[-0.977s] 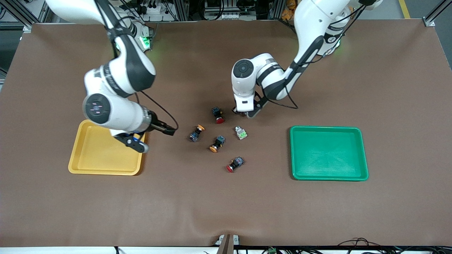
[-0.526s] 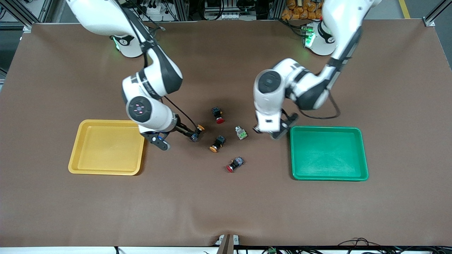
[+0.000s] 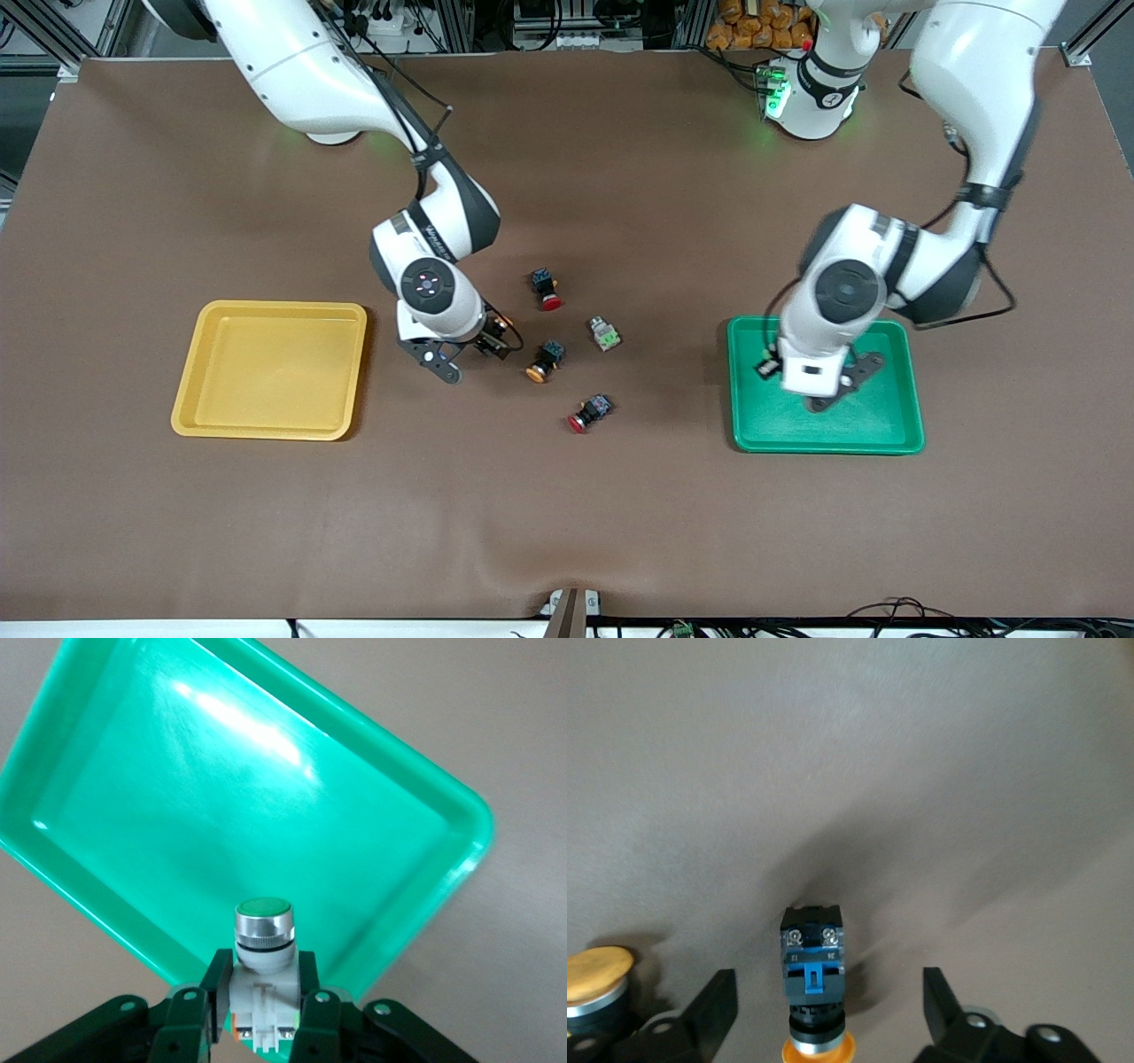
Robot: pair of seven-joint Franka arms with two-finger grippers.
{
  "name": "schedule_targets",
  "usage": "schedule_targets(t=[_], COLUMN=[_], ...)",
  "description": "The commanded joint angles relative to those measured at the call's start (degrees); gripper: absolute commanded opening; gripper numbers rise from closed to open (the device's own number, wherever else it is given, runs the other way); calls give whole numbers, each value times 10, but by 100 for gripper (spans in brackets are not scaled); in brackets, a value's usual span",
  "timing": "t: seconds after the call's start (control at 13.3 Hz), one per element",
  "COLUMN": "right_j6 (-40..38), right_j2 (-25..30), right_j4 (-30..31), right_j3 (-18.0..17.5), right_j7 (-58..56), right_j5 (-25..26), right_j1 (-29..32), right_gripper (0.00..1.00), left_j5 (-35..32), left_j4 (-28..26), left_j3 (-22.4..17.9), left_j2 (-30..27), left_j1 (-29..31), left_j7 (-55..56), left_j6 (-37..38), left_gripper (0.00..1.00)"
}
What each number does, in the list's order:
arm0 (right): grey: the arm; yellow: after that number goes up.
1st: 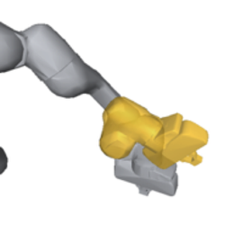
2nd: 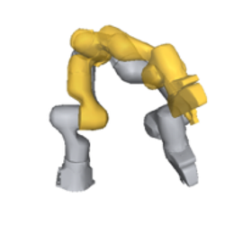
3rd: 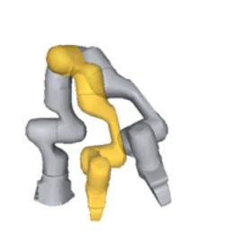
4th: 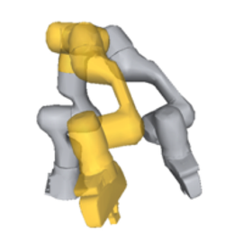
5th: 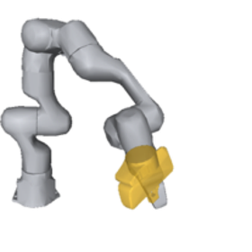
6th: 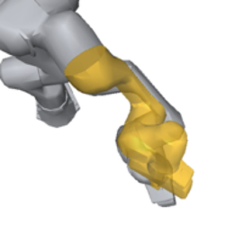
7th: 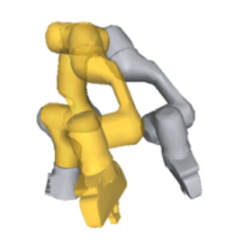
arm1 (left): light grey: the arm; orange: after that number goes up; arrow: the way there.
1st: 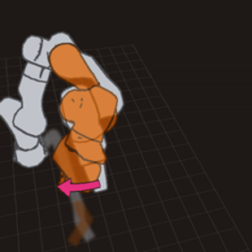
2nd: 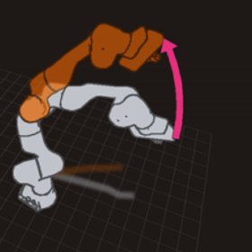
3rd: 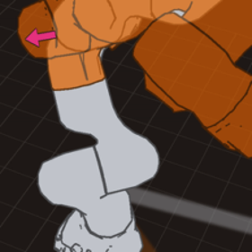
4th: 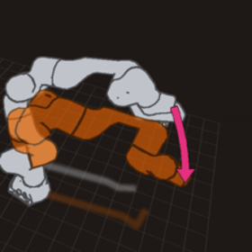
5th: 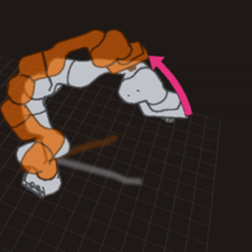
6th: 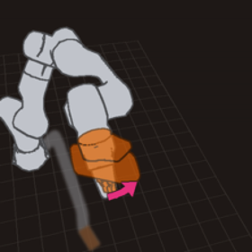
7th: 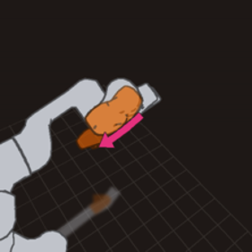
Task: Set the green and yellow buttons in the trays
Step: 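Carry the green button to the green tray while the right gripper grasps a yellow button, then release the green button in the green tray while the right gripper carries the yellow button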
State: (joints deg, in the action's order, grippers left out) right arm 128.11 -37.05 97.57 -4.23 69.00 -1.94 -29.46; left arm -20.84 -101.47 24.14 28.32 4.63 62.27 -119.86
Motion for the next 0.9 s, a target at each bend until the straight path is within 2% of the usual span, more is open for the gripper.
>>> schedule_targets(t=[0.0,0.3,0.38,0.45,0.53,0.6,0.68,0.75,0.83], right_j6=[4,15,15,14,12,7,-3,-28,-54], right_j2=[-3,-14,-15,-14,-11,-9,-5,6,21], right_j4=[-1,0,-1,-2,-3,-5,-5,-6,-7], right_j3=[6,7,7,7,7,7,7,7,11], right_j7=[16,28,34,40,42,42,40,37,32], right_j5=[11,25,29,29,28,28,28,28,31], right_j1=[-6,-16,-16,-15,-10,-6,0,6,15], right_gripper=[49,49,30,7,0,0,0,0,0], left_j5=[-17,-36,-39,-41,-41,-42,-42,-42,-42], left_j4=[-19,-36,-37,-37,-37,-37,-37,-37,-36], left_j3=[6,6,6,7,6,6,6,6,7], left_j2=[6,6,9,16,23,28,31,32,32], left_j1=[27,67,78,94,107,116,125,129,133], left_j7=[-18,-76,-89,-104,-121,-132,-140,-144,-144], left_j6=[-2,-11,-12,-18,-27,-33,-34,-35,-38], left_gripper=[0,0,0,0,0,0,14,48,89])
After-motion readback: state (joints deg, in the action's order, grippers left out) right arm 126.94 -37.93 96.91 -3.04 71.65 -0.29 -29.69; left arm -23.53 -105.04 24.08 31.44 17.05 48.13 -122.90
